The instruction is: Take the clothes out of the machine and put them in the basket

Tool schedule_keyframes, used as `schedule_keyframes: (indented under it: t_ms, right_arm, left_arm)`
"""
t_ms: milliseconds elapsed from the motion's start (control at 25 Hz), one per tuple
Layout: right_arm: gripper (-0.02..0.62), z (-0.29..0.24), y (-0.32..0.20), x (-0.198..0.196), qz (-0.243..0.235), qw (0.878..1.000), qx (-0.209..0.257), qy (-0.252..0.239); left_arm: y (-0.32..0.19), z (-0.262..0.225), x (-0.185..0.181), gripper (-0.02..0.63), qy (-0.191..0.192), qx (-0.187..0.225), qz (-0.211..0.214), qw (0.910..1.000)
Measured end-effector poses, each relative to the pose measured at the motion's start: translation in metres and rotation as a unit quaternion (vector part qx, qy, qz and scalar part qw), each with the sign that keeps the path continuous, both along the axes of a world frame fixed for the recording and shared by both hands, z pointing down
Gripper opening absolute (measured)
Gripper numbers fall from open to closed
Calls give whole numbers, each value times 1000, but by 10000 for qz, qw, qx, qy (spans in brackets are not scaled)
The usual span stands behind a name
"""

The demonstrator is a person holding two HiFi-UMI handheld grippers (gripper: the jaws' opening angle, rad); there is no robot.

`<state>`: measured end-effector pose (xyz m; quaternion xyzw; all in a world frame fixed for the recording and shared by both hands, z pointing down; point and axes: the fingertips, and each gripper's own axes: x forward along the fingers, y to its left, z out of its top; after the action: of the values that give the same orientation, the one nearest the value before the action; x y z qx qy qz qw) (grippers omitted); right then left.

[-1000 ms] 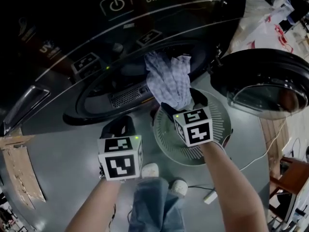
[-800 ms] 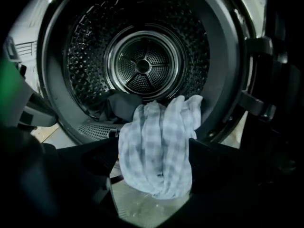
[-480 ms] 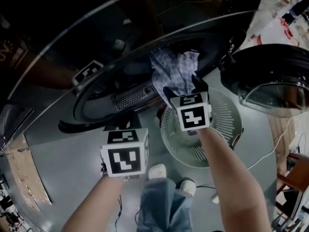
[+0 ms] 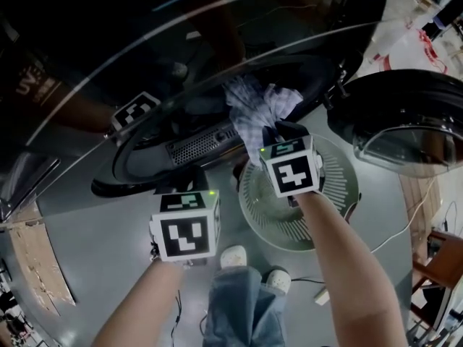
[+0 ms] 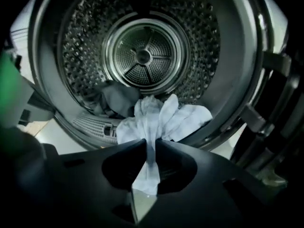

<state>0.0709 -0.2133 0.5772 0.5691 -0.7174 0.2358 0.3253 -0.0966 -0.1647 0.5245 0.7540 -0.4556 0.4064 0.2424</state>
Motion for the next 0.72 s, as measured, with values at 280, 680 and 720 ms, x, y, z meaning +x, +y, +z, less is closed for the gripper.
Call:
schedule_keyframes:
  t_ms: [280,680,720]
  right_arm:
    - [52,-40,25,5,-279,9993,246,-21]
    - [52,-66,92,29,-769,9966,53,306]
    - [52,-66,99,34,-786,9963,19,336]
  left_arm:
    - [16,-6,5,5,64,-57,-161,9998]
    - [37,-26,27,5,240,-25,-197,9995]
    - [40,-25,28,5,235,-41,-208,9995]
